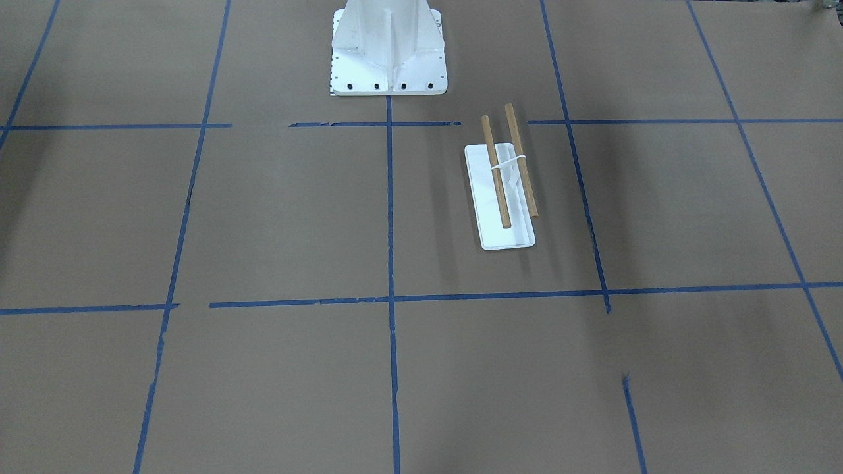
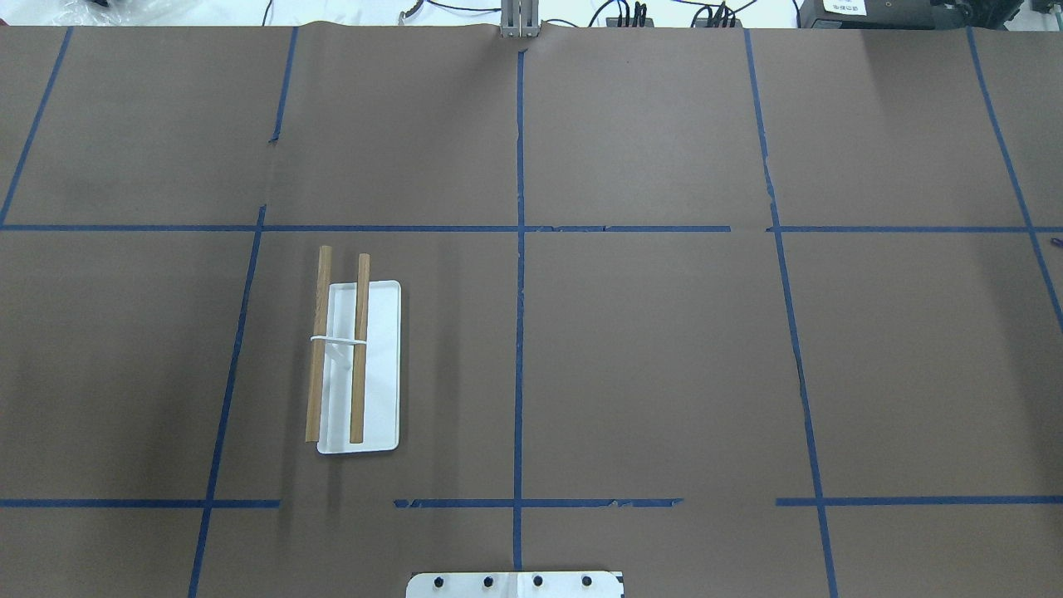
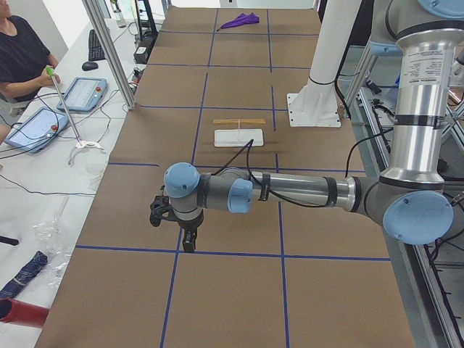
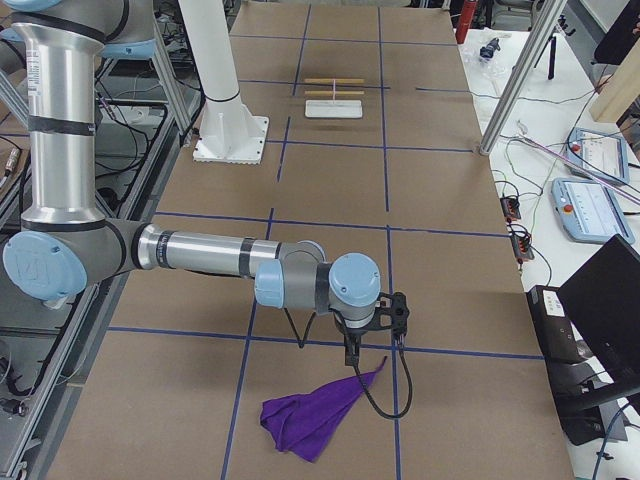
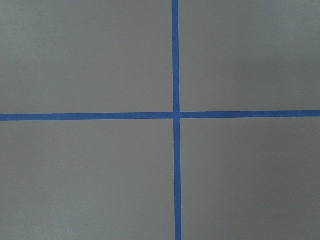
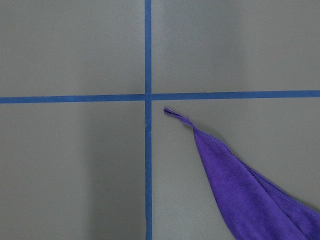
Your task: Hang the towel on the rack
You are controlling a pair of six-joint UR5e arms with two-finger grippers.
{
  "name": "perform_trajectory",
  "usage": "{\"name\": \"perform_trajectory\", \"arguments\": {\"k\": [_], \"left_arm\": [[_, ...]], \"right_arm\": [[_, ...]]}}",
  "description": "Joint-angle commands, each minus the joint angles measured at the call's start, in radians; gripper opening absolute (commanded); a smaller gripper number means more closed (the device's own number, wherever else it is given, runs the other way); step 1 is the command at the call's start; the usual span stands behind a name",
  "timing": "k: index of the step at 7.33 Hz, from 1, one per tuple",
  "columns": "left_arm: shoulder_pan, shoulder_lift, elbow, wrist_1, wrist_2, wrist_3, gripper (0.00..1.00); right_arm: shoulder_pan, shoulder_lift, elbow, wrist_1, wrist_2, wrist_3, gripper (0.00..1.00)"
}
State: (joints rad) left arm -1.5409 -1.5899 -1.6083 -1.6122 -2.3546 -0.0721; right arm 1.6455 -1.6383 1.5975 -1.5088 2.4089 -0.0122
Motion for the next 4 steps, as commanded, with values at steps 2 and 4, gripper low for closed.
{"name": "perform_trajectory", "arguments": {"k": [2,4], "left_arm": [[0.001,-0.001,-0.001,0.0,0.0,0.0,1.0],[0.001,-0.002,-0.004,0.0,-0.002,-0.002,1.0]], "right_arm": [[-0.003,0.002,0.007,0.004,0.002,0.001,1.0],[-0.013,0.009,0.004,0.088,0.002,0.008,1.0]]}}
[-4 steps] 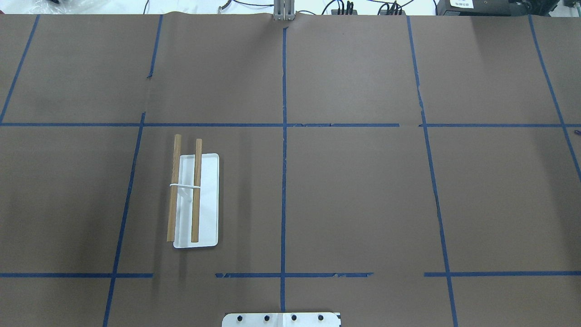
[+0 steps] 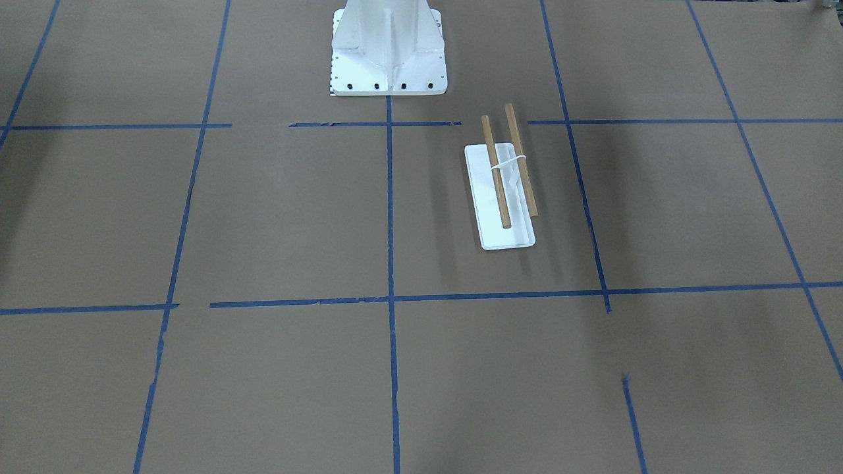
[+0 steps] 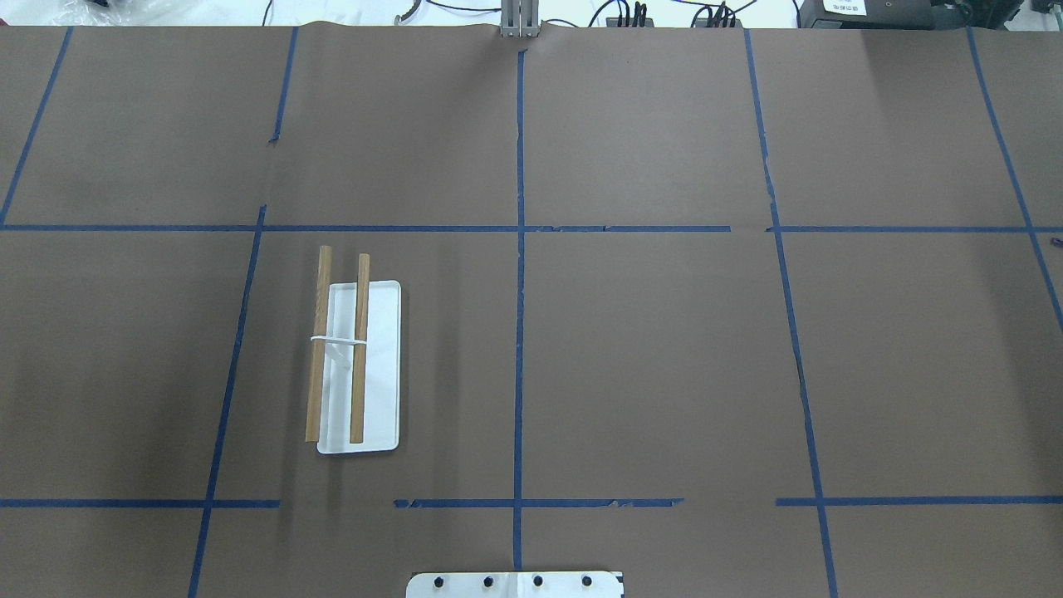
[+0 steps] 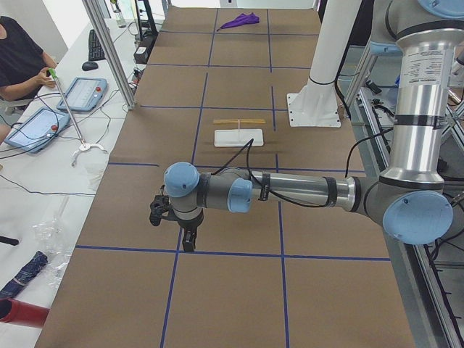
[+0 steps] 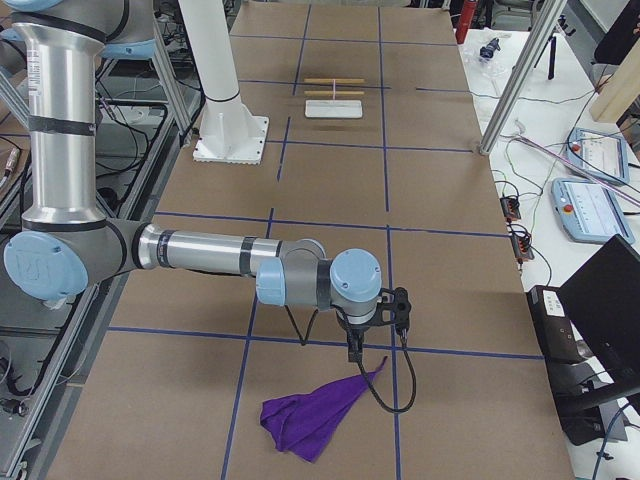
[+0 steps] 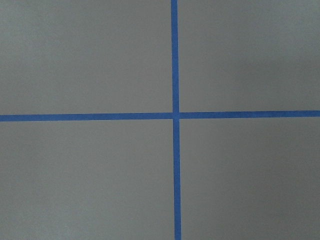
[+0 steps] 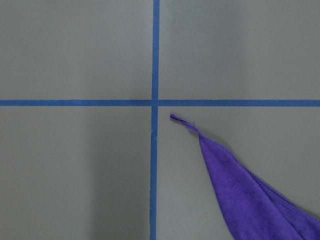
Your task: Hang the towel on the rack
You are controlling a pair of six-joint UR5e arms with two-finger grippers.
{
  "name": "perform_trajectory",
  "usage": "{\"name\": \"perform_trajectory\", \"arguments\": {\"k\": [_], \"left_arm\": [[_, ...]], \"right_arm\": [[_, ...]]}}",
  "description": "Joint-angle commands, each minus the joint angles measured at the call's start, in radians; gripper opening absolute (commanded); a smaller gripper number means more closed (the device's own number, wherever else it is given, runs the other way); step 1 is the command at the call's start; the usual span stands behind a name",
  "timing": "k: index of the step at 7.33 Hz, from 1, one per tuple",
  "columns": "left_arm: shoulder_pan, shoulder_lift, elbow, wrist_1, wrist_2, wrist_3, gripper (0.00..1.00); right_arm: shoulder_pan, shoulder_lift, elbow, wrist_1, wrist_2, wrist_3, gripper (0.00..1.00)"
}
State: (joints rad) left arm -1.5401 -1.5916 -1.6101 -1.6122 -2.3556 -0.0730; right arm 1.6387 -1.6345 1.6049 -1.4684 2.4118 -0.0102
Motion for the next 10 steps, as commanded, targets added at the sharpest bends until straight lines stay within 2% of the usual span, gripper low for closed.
{"name": "perform_trajectory", "arguments": {"k": [1,2,3,5,7,10], "left_arm": [[0.0,-0.002,-0.011,0.0,-0.001,-0.001,1.0],[0.0,-0.002,-0.023,0.0,-0.001,-0.002,1.0],[0.0,-0.002,-0.03,0.002,-0.001,-0.002,1.0],[0.0,-0.002,-0.057,0.002,-0.001,-0.004,1.0],[0.0,-0.002,-0.063,0.002,-0.001,-0.007,1.0],[0.0,-0.005,-0.074,0.003,-0.028,-0.016,1.0]], "right_arm": [[-0.008,0.016,-0.075,0.081,0.001,0.006,1.0],[-0.01,-0.023,-0.124,0.209,0.009,0.007,1.0],[-0.016,-0.027,-0.248,0.285,0.012,-0.005,1.0],[-0.057,-0.024,-0.405,0.538,-0.013,-0.024,1.0],[-0.097,-0.028,-0.459,0.565,-0.074,-0.104,1.0],[-0.118,-0.035,-0.505,0.562,-0.082,-0.128,1.0]]}}
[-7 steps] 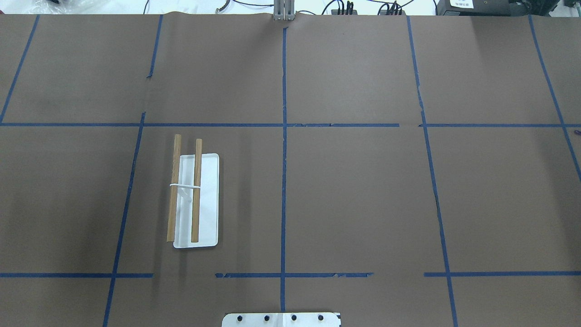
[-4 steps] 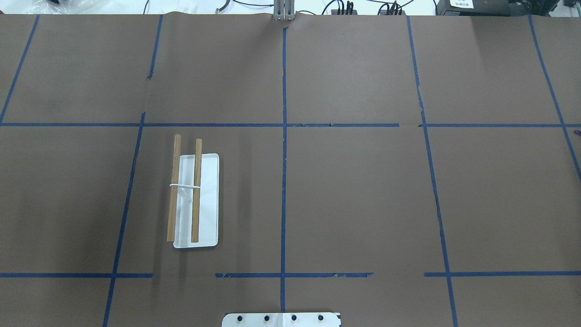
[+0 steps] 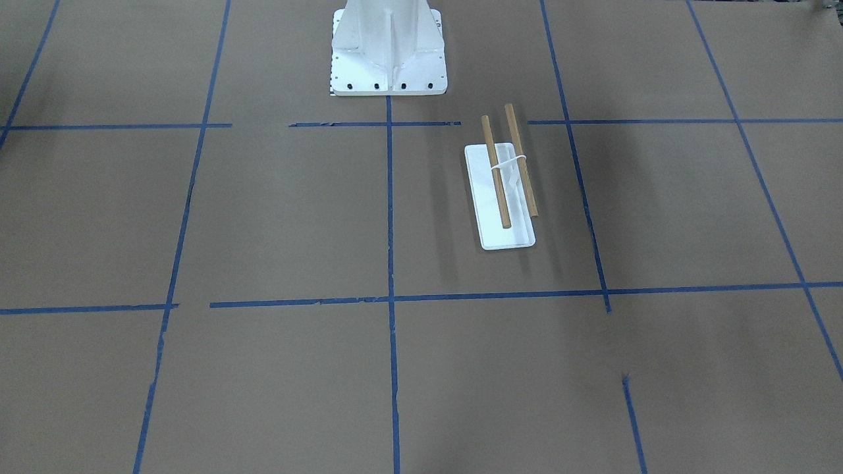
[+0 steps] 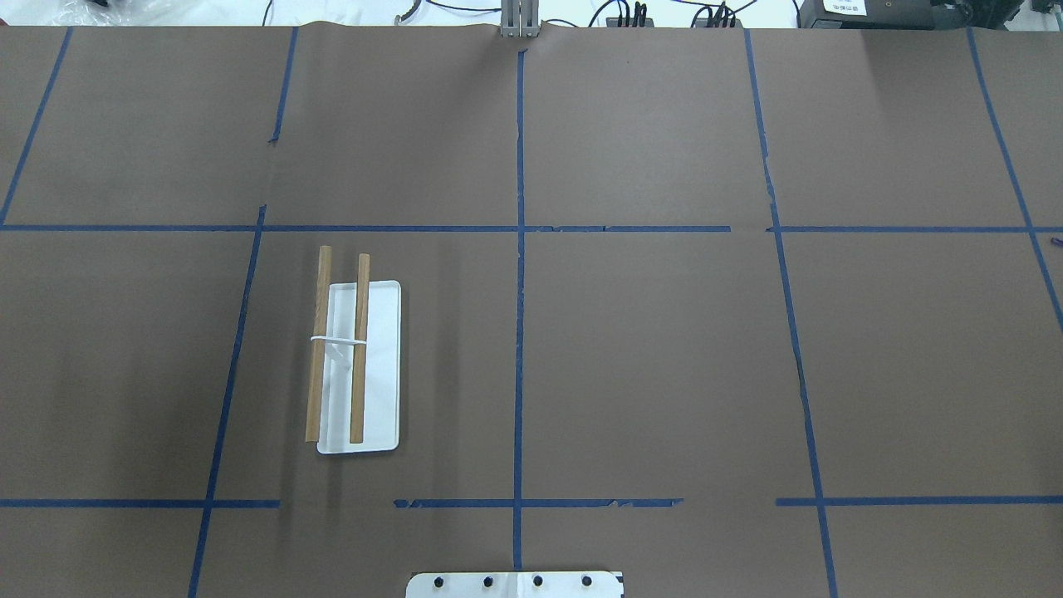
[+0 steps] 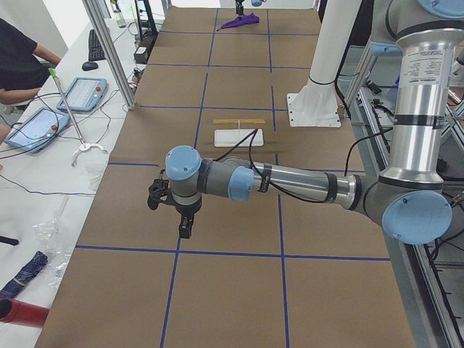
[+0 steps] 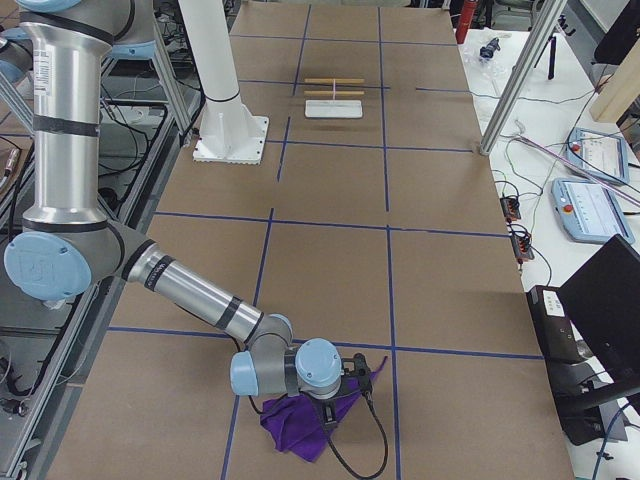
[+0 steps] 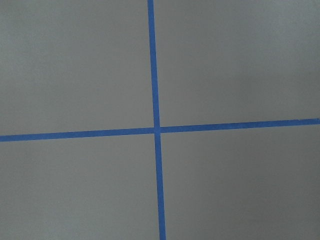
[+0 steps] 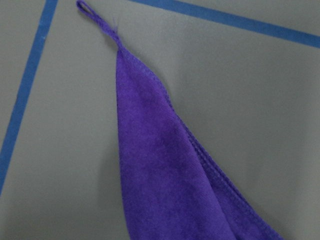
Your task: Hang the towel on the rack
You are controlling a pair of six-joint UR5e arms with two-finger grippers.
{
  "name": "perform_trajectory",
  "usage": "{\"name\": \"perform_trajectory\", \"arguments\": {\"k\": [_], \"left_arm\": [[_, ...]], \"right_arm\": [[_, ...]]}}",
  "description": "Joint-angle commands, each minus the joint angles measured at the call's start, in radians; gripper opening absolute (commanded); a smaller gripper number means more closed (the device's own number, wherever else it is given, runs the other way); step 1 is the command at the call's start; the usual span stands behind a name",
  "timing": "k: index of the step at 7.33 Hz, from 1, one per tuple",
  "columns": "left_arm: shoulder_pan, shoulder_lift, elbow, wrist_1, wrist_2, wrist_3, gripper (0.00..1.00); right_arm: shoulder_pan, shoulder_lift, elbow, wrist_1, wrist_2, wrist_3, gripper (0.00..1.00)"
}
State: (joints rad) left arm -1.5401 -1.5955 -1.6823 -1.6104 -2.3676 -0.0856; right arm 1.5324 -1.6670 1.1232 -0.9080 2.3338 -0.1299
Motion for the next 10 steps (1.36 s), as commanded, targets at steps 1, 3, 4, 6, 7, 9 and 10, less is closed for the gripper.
{"name": "perform_trajectory", "arguments": {"k": [1,3,4,6,7,9,10], "left_arm": [[0.0,-0.001,-0.007,0.001,-0.016,-0.003,1.0],[0.0,-0.001,-0.008,0.001,-0.016,-0.003,1.0],[0.0,-0.001,-0.008,0.001,-0.018,-0.003,1.0],[0.0,-0.001,-0.008,0.001,-0.018,-0.003,1.0],[0.0,-0.001,-0.01,0.0,-0.018,-0.003,1.0],[0.0,-0.001,-0.01,0.0,-0.018,-0.003,1.0],[0.0,-0.003,-0.01,0.0,-0.018,-0.003,1.0]], "right_arm": [[-0.017,-0.01,-0.029,0.0,-0.004,-0.008,1.0],[-0.017,-0.031,-0.039,0.0,-0.034,-0.019,1.0],[-0.018,-0.031,-0.054,-0.003,-0.06,-0.048,1.0],[-0.02,-0.03,-0.068,-0.003,-0.077,-0.054,1.0],[-0.021,-0.03,-0.072,-0.003,-0.077,-0.053,1.0],[-0.021,-0.028,-0.075,0.0,-0.071,-0.05,0.71],[-0.023,-0.027,-0.075,-0.002,-0.071,-0.054,0.12]]}}
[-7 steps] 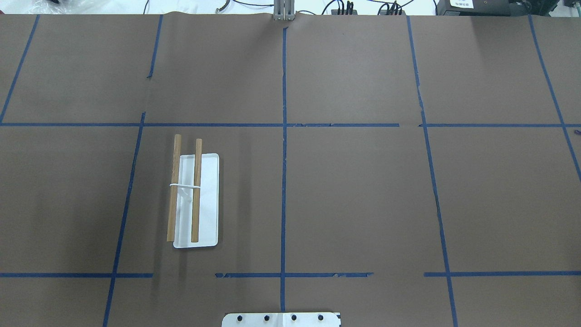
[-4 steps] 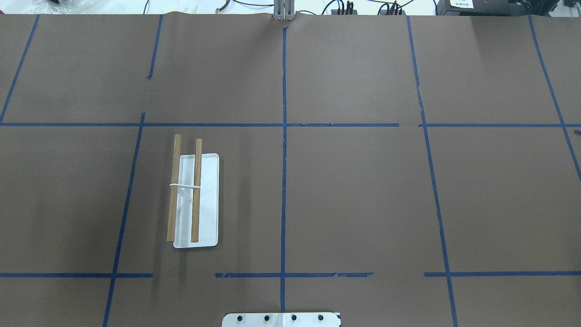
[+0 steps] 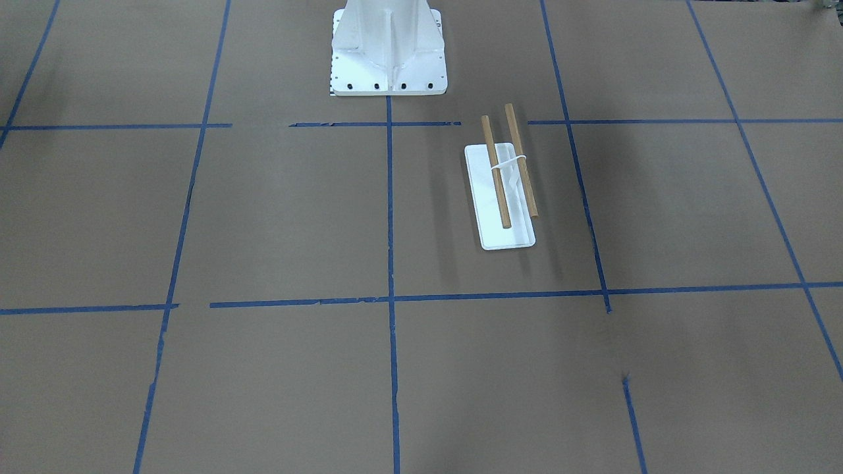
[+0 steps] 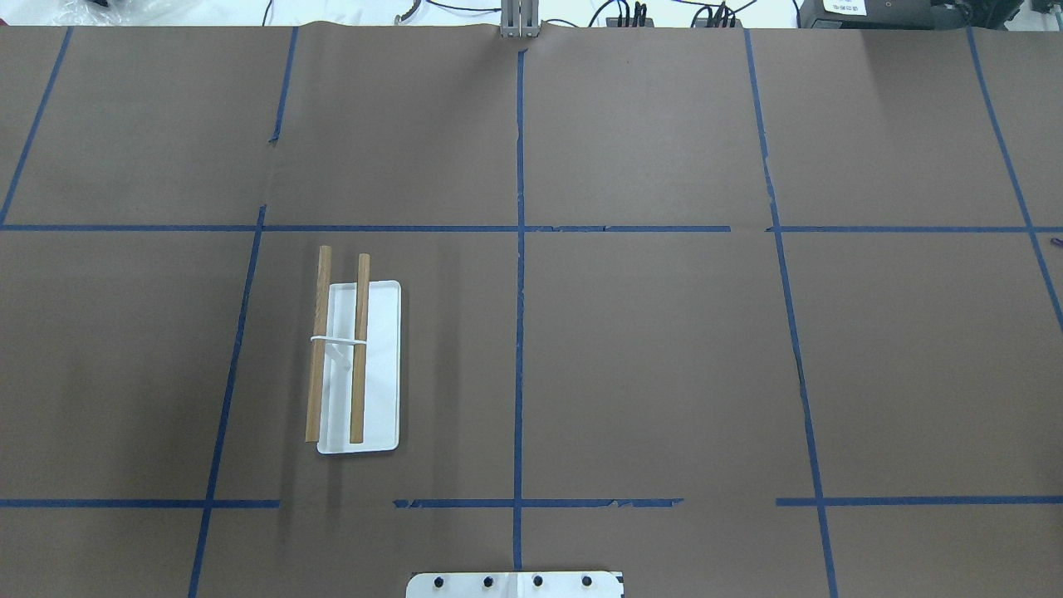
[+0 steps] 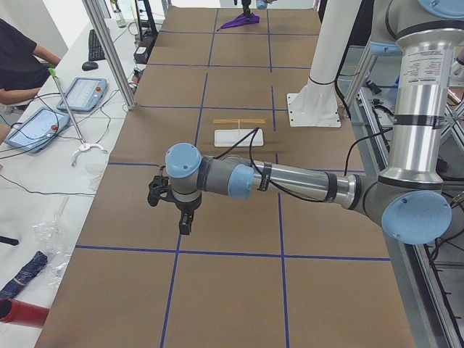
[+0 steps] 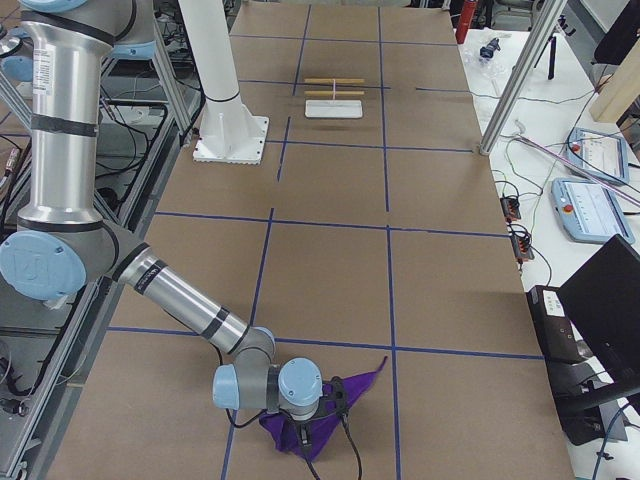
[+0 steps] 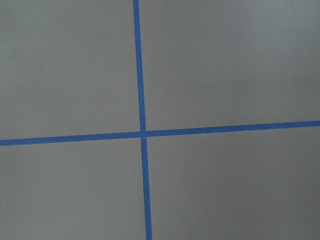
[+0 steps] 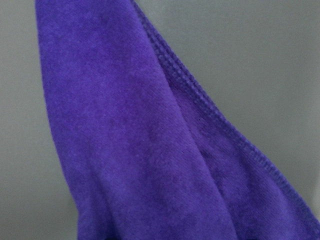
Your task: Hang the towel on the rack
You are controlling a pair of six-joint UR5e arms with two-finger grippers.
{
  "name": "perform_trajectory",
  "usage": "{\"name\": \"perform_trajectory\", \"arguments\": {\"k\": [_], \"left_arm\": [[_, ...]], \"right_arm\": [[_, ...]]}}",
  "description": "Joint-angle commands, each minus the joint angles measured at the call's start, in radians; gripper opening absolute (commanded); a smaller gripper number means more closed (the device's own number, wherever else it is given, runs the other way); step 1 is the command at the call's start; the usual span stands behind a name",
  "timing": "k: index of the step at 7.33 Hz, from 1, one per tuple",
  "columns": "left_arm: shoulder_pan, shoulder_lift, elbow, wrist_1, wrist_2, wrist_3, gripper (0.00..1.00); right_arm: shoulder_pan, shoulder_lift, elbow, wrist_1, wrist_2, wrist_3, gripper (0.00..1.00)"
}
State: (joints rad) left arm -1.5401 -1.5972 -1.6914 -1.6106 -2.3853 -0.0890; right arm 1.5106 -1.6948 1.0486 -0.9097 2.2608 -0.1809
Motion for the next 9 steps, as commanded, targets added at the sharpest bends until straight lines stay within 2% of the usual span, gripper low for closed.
{"name": "perform_trajectory", "arguments": {"k": [1,4,6,9], "left_arm": [[0.0,-0.003,-0.001,0.0,0.0,0.0,1.0],[0.0,-0.004,-0.001,0.0,0.0,0.002,1.0],[0.0,-0.003,0.001,0.0,0.0,0.002,1.0],[0.0,-0.003,0.003,0.0,-0.015,0.0,1.0]], "right_arm": [[-0.001,0.004,-0.001,0.002,0.003,-0.009,0.0],[0.0,0.01,0.028,0.009,0.04,-0.017,0.0],[0.006,0.023,0.074,0.012,0.155,-0.014,0.0],[0.051,0.075,0.114,0.012,0.16,-0.005,0.0]]}}
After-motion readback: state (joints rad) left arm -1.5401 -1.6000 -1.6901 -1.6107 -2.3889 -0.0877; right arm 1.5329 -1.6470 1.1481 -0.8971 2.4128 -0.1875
